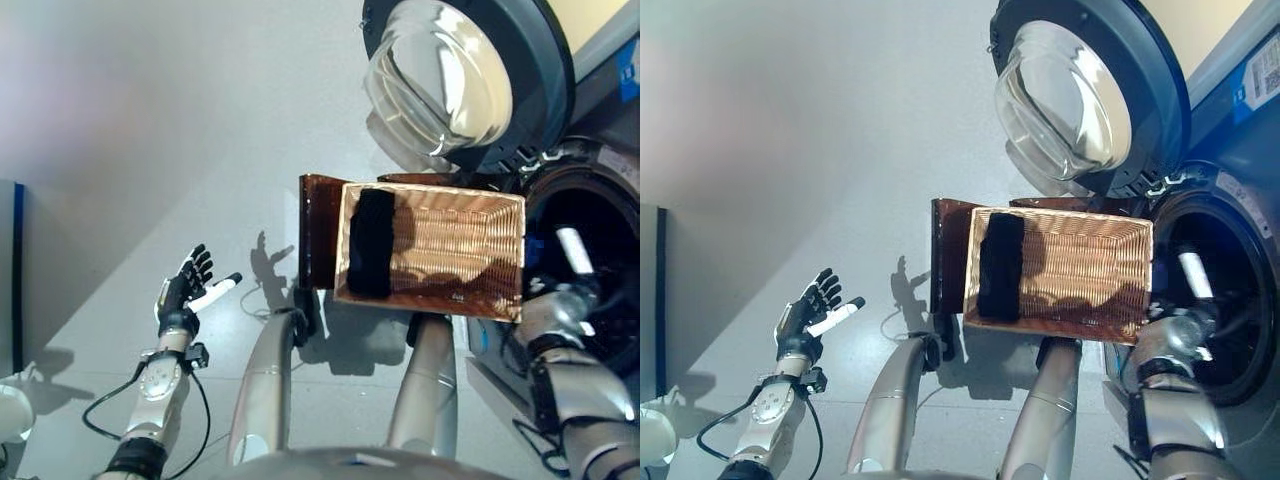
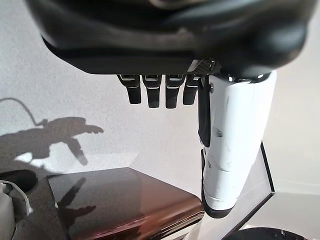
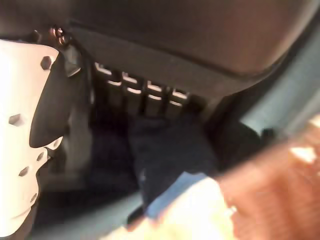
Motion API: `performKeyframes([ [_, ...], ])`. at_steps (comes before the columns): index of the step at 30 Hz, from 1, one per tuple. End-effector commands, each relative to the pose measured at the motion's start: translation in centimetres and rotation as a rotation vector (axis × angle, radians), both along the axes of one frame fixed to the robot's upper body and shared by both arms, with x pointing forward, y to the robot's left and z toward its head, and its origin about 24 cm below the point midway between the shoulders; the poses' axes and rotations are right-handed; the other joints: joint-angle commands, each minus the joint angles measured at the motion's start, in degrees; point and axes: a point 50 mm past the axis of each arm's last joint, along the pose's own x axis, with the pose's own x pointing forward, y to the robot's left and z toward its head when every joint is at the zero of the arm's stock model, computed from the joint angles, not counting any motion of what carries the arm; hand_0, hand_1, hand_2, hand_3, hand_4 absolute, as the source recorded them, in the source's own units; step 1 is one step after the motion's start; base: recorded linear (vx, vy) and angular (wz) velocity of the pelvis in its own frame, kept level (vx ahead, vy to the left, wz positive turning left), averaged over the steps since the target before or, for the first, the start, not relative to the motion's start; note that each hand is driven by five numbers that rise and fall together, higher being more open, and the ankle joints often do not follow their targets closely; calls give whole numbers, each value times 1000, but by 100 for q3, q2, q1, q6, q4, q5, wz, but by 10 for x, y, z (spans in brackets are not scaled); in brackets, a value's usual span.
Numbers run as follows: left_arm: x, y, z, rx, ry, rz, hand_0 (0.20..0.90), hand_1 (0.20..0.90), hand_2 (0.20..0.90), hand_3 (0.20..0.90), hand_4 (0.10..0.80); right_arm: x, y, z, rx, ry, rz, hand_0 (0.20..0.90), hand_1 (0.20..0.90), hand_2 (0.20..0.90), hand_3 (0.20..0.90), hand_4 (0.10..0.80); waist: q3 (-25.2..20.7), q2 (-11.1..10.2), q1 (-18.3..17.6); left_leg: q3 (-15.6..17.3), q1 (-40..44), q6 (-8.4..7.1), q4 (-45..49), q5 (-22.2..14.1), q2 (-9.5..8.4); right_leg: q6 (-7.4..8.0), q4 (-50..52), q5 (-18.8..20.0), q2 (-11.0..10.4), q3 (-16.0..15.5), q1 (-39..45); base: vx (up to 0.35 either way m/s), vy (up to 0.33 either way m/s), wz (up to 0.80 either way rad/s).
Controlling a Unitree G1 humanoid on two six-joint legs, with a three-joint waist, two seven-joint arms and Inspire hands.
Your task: Pick up the clothes and place them into the washing machine
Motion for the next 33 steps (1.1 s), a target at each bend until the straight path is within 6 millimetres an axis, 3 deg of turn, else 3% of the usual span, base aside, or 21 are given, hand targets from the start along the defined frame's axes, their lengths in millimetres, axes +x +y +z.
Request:
performKeyframes([
  [1, -11, 30, 19, 63, -120, 109, 900, 900, 900, 900, 800, 21, 37, 20, -295, -8, 362, 900, 900, 900, 900, 800, -134, -142, 38, -58, 441, -226, -439, 24, 83, -297, -402, 775, 102, 113, 103, 94, -7, -11],
  [2, -12, 30, 18, 63, -114, 108, 900, 900, 900, 900, 800, 23, 48, 20, -348, 4, 447, 900, 900, 900, 900, 800, -157, -156, 40, -96, 508, -261, -375, -182, 101, -239, -289, 581, 119, 129, 143, -4, -5, -18],
  [6, -13, 32, 18, 66, -114, 99, 900, 900, 900, 900, 800, 33, 79, 21, -530, 84, 658, 900, 900, 900, 900, 800, -165, -209, 55, -117, 485, -256, -322, -202, 93, -237, -256, 572, 96, 126, 132, 25, -15, -9],
  [9, -9, 27, 20, 77, -120, 83, 900, 900, 900, 900, 800, 46, 111, 20, -607, 121, 748, 900, 900, 900, 900, 800, -178, -196, 123, -121, 472, -246, -303, -199, 77, -224, -254, 565, 66, 88, 137, 0, 0, 0],
  [13, -4, 24, 21, 81, -124, 84, 900, 900, 900, 900, 800, 56, 132, 16, -649, 175, 780, 900, 900, 900, 900, 800, -171, -183, 184, -118, 485, -234, -324, -191, 57, -209, -279, 578, 50, 56, 170, -24, 3, 1],
  [14, -2, 24, 22, 84, -130, 91, 900, 900, 900, 900, 800, 61, 147, 17, -678, 174, 804, 900, 900, 900, 900, 800, -148, -198, 194, -86, 434, -190, -441, 56, 22, -260, -434, 807, 31, 25, 146, -97, 10, 5],
  [15, -2, 24, 22, 84, -130, 91, 900, 900, 900, 900, 800, 61, 147, 17, -678, 173, 805, 900, 900, 900, 900, 800, -146, -199, 192, -86, 435, -190, -441, 57, 21, -260, -434, 806, 30, 25, 147, -98, 11, 10],
  [17, 0, 23, 23, 92, -131, 98, 900, 900, 900, 900, 800, 65, 168, 11, -675, 203, 842, 900, 900, 900, 900, 800, -157, -202, 250, -113, 421, -186, -432, 66, 13, -265, -421, 795, 30, 6, 159, 2, 6, 15],
  [20, 1, 22, 23, 91, -128, 100, 900, 900, 900, 900, 800, 66, 177, 5, -665, 238, 857, 900, 900, 900, 900, 800, -161, -193, 298, -125, 433, -185, -442, 76, 1, -265, -411, 789, 23, -11, 168, 31, -1, 15],
  [21, 1, 22, 22, 89, -123, 100, 900, 900, 900, 900, 800, 67, 181, 2, -673, 264, 868, 900, 900, 900, 900, 800, -179, -181, 343, -156, 489, -221, -355, -145, 15, -209, -283, 578, 37, 10, 207, 0, 0, 0],
  [22, 3, 22, 22, 91, -124, 99, 900, 900, 900, 900, 800, 68, 186, 0, -682, 289, 875, 900, 900, 900, 900, 800, -162, -187, 346, -123, 444, -182, -454, 80, -8, -265, -416, 793, 18, -22, 178, 0, 0, 0],
  [23, 4, 19, 23, 97, -123, 90, 900, 900, 900, 900, 800, 70, 190, -3, -683, 329, 869, 900, 900, 900, 900, 800, -168, -177, 382, -131, 436, -177, -444, 79, -18, -269, -421, 800, 16, -31, 189, -6, 10, -3],
  [24, 5, 18, 24, 98, -123, 84, 900, 900, 900, 900, 800, 70, 190, -5, -666, 349, 857, 900, 900, 900, 900, 800, -186, -158, 419, -175, 487, -214, -352, -143, -2, -214, -294, 589, 27, -10, 225, 0, 0, 0],
  [25, 6, 18, 24, 100, -125, 82, 900, 900, 900, 900, 800, 72, 191, -4, -662, 355, 852, 900, 900, 900, 900, 800, -175, -162, 425, -144, 433, -179, -446, 84, -25, -271, -428, 804, 6, -50, 198, 0, 0, 0],
  [33, 8, 17, 25, 114, -115, 67, 900, 900, 900, 900, 800, 71, 209, -10, -627, 387, 882, 900, 900, 900, 900, 800, -191, -166, 520, -169, 470, -183, -461, 109, -31, -279, -422, 800, -4, -72, 246, -3, 3, 6],
])
